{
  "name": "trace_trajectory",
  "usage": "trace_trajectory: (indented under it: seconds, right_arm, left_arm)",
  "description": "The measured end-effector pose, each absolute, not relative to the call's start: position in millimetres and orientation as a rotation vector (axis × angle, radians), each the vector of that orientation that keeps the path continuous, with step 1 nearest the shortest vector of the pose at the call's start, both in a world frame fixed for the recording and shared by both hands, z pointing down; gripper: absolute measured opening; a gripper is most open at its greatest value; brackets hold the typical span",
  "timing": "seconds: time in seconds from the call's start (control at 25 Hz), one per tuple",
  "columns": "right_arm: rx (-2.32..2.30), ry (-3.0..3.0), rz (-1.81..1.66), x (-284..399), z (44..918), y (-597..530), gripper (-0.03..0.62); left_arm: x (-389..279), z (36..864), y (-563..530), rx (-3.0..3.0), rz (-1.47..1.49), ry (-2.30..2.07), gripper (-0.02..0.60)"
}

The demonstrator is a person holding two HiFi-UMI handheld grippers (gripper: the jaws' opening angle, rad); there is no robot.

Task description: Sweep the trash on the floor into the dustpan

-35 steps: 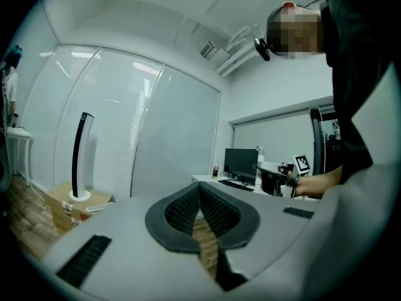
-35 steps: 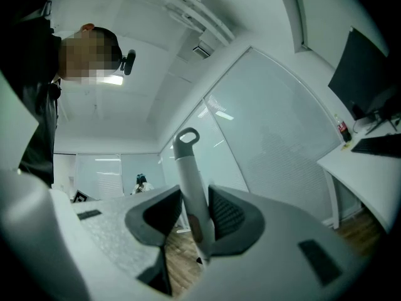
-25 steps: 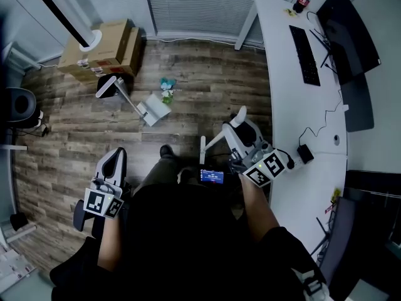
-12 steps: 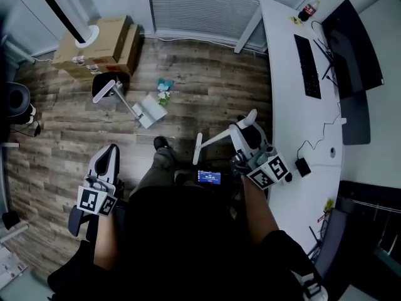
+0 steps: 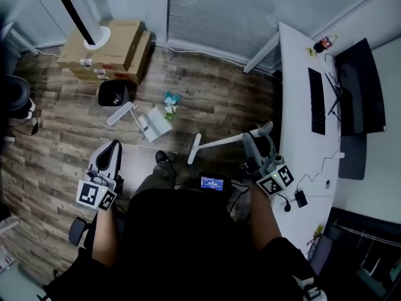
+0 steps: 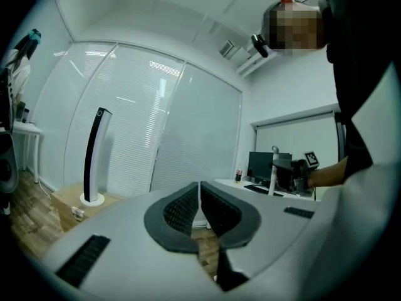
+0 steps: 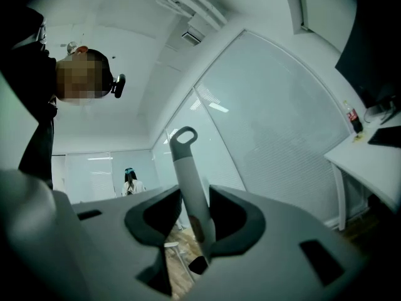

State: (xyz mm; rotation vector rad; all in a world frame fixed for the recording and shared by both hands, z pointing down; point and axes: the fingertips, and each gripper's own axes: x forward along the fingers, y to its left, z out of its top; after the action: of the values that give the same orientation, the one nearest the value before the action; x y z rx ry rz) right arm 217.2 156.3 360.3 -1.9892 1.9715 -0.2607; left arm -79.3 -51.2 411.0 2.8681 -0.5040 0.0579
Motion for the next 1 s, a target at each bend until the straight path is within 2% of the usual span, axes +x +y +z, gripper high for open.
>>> trace_trajectory:
  seconds: [0.32,0.44,0.8,1.0]
  right_arm:
    - [-1.931,2.053,-0.277,242.4,349.0,72.3,0.124]
    - [-1.898,2.128,-0.291,245.6,347.0,40.3,0.124]
    - [-1.846,2.221,-0.24,274.7,337.4,-37.7,0.124]
    - [-1.787,2.28,-0.228,288.4,333.9,-85.4,0.124]
  left_arm:
    - [-73.9,432.7,-133.2,2.885,0.169,-0.514,0.046]
    - [-70.2,453.2,-159.1,2.921,0.294,-0.481,0.084]
    - [-40.8,544.9,-181.4,2.899,0.983,-0.147,0.19]
    - [-36.4,606.6,-180.6,2.788,1.383,0.006,0.202]
